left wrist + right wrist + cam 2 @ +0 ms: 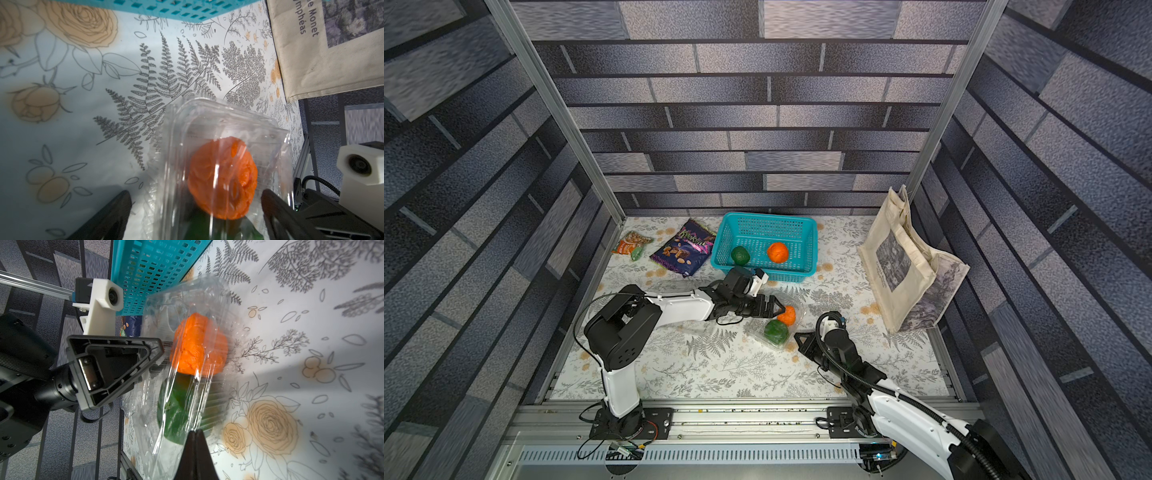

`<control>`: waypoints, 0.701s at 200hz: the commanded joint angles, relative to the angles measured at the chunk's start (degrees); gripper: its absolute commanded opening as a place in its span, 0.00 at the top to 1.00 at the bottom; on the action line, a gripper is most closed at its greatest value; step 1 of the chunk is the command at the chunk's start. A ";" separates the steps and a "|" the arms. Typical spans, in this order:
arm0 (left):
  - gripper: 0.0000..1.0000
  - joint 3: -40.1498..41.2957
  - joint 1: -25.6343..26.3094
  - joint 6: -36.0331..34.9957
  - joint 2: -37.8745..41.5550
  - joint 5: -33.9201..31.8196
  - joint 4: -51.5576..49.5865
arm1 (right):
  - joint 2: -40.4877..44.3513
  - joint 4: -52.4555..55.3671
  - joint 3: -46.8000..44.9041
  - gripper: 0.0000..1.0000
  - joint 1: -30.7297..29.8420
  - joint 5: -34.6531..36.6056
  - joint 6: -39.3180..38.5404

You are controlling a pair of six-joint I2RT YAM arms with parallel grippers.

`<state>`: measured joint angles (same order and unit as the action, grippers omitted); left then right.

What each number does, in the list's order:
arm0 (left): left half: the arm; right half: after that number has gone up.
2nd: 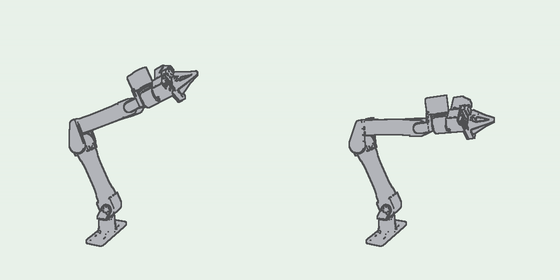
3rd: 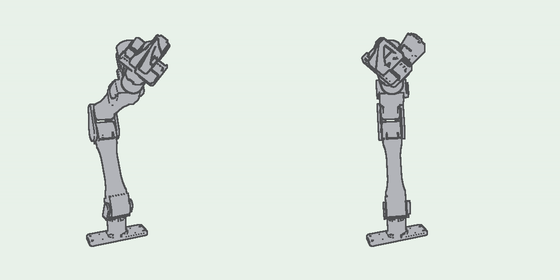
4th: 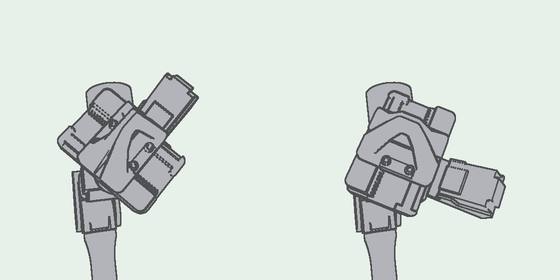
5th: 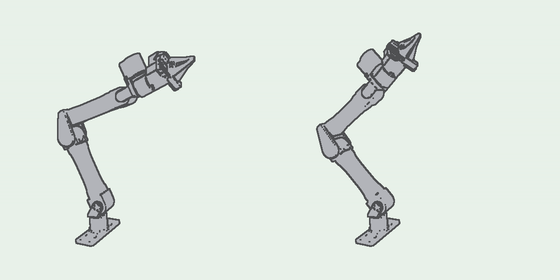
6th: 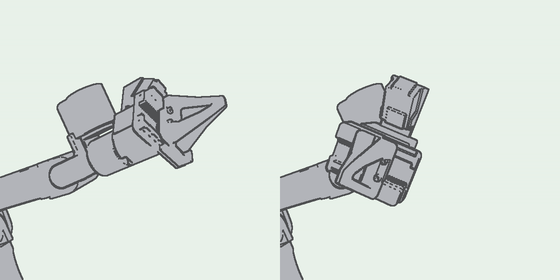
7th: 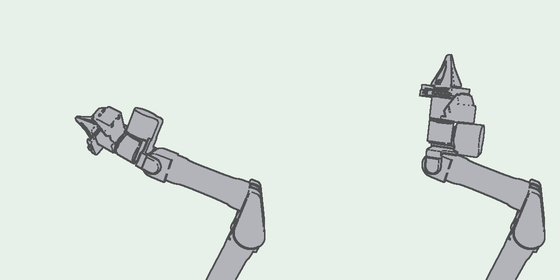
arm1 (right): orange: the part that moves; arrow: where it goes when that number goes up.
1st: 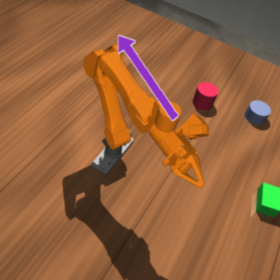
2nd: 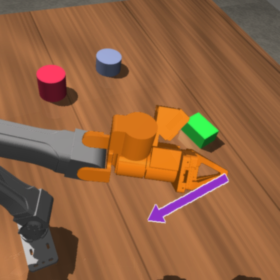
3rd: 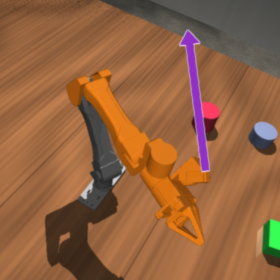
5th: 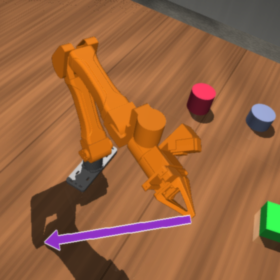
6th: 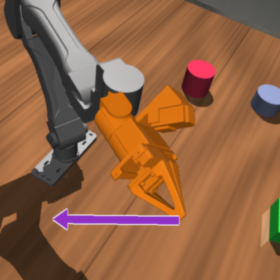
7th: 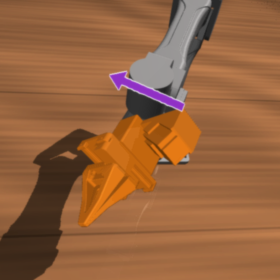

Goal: Take oranges out of containers
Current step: Open the packing box at the center of the board.

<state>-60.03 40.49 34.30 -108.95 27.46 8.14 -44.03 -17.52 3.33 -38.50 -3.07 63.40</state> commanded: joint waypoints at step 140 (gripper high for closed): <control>0.00 3.80 -0.23 0.06 -2.05 -1.80 -8.14 | -6.36 -9.74 1.77 1.00 0.18 0.27 -1.45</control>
<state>-59.51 40.49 34.33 -108.81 27.51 8.84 -48.97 -22.50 3.60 -38.50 -3.09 62.98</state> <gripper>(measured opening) 0.999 0.039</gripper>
